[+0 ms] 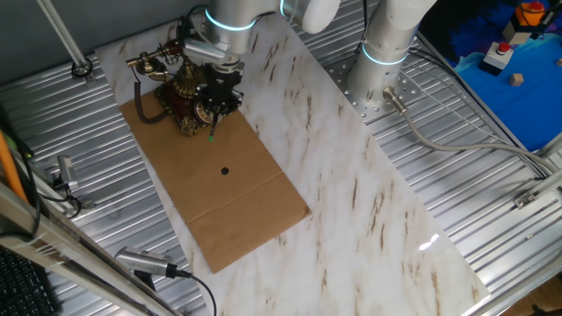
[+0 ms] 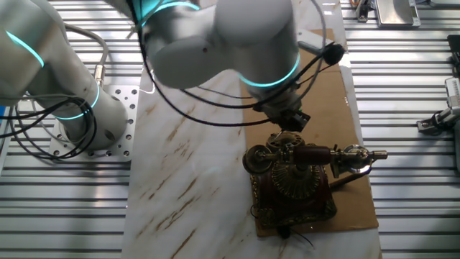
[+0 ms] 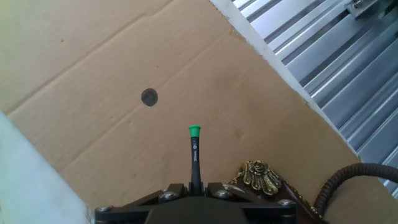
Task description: Dial a number on an old rotary phone
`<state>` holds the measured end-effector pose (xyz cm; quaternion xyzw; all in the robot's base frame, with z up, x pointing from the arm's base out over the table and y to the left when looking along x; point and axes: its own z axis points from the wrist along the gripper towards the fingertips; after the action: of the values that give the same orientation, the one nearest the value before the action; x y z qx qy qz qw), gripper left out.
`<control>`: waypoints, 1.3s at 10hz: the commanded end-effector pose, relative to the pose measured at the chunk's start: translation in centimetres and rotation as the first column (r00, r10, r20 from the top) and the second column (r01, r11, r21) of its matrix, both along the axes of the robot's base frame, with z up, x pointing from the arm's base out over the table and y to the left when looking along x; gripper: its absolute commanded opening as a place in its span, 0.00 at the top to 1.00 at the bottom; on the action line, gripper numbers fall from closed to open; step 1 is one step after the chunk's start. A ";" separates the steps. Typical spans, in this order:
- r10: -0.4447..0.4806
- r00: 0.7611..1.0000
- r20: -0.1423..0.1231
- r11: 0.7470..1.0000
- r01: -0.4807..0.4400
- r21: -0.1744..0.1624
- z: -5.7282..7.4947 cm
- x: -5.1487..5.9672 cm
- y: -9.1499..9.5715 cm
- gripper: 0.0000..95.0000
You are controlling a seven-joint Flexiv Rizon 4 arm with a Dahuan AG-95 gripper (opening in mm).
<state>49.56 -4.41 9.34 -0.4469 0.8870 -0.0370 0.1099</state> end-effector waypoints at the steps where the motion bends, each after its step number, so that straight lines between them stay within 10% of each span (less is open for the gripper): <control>1: 0.015 0.997 -0.072 1.000 -0.016 -0.016 1.1 1.2 1.0 1.00; 9: 0.156 0.953 -0.261 0.985 -0.170 -0.030 1.8 5.0 6.4 1.00; 13: 0.269 0.921 -0.281 0.959 -0.283 -0.008 1.5 5.1 7.1 1.00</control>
<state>54.64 2.49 10.76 -0.5621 0.8267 0.0157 -0.0204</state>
